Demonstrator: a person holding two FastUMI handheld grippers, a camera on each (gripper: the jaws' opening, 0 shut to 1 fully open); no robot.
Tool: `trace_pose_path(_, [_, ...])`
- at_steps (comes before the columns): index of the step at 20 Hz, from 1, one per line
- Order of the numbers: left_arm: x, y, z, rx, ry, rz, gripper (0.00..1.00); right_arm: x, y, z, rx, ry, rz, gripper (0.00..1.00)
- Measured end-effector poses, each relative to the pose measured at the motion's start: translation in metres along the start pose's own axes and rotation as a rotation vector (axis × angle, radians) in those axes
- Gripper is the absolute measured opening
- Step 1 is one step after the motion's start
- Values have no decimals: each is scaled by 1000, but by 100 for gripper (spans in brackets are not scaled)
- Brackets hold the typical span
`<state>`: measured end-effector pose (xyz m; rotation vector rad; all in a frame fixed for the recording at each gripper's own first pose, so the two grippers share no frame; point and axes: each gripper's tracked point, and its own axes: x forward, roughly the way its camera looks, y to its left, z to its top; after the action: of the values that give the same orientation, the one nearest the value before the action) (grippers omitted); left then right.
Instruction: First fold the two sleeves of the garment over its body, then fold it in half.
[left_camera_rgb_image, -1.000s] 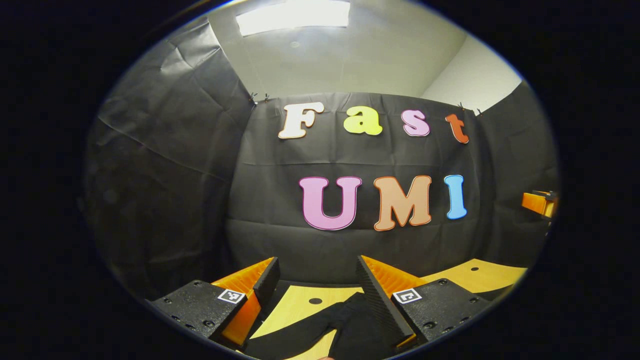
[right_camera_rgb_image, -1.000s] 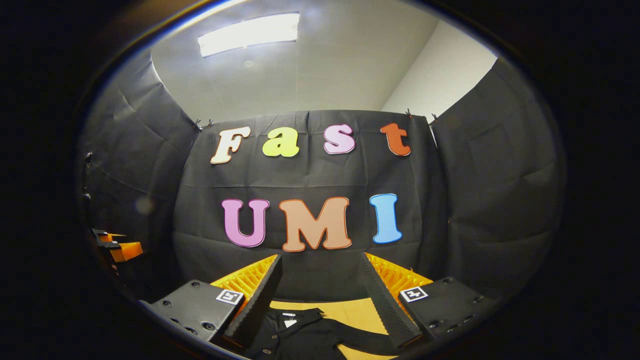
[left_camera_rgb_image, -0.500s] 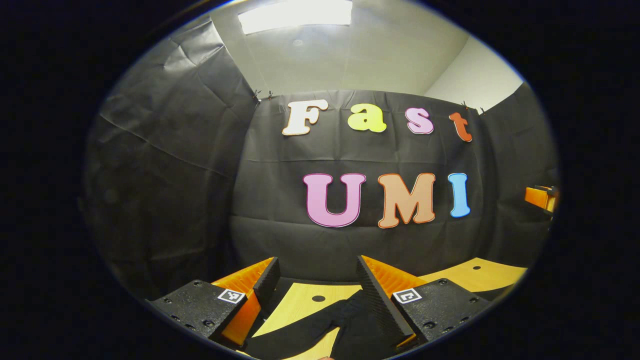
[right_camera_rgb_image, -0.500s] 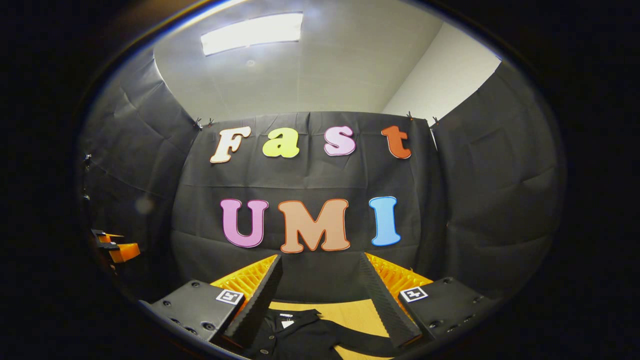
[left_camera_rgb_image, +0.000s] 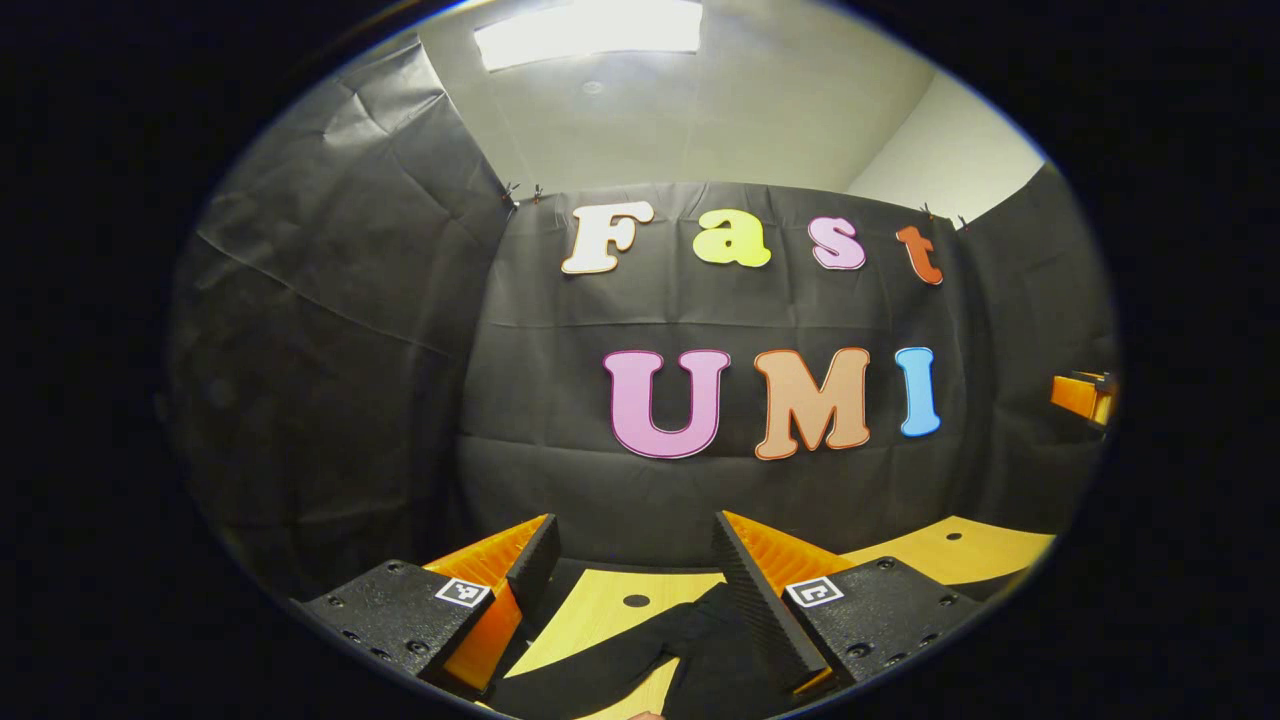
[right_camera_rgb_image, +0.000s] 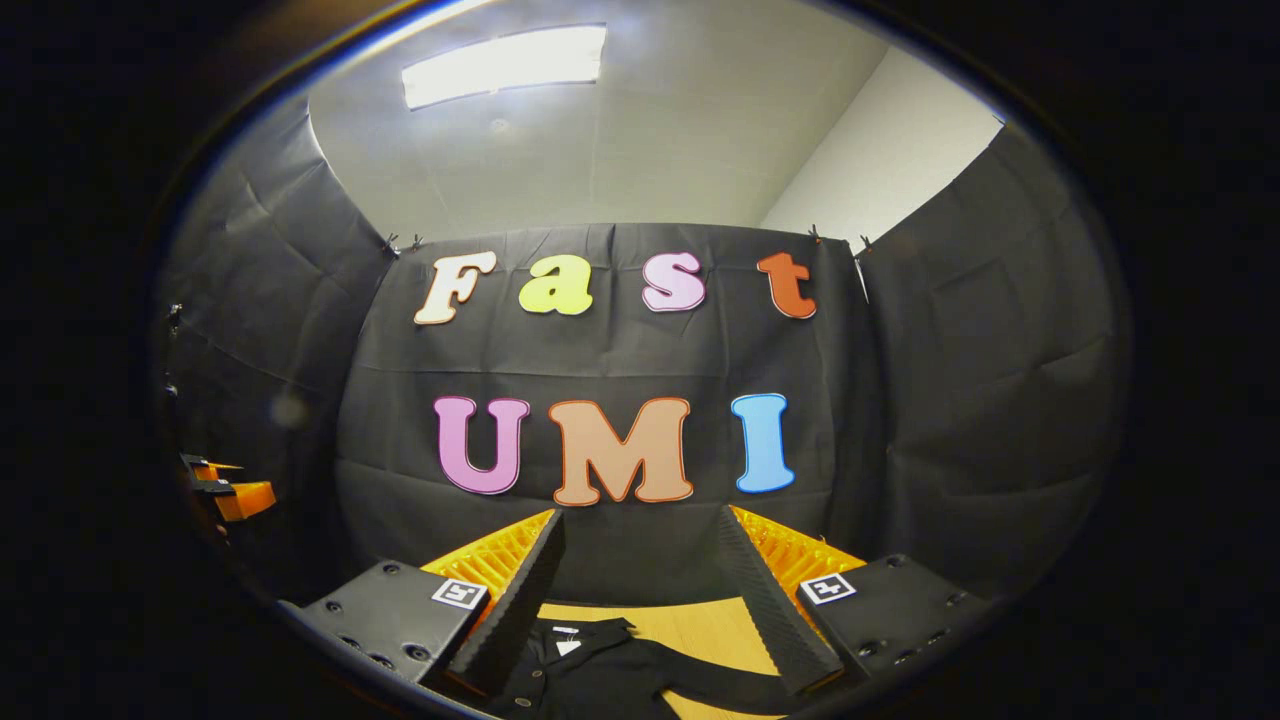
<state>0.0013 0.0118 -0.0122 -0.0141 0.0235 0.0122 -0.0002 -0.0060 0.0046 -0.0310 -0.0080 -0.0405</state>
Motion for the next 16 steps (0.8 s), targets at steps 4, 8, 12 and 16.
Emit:
trace_pose_path(4, [-1,2,1,7,-2,7,92,-1,-7,2,3,-10,-18,95])
trace_pose_path(8, [-5,1,1,6,-2,4,90,-3,-10,1,17,-17,-25,94])
trace_pose_path(12, [-5,1,0,7,-3,8,92,-2,-15,0,41,-12,-35,94])
trace_pose_path(16, [-4,-1,1,9,0,6,90,-1,-21,1,47,-11,-45,96])
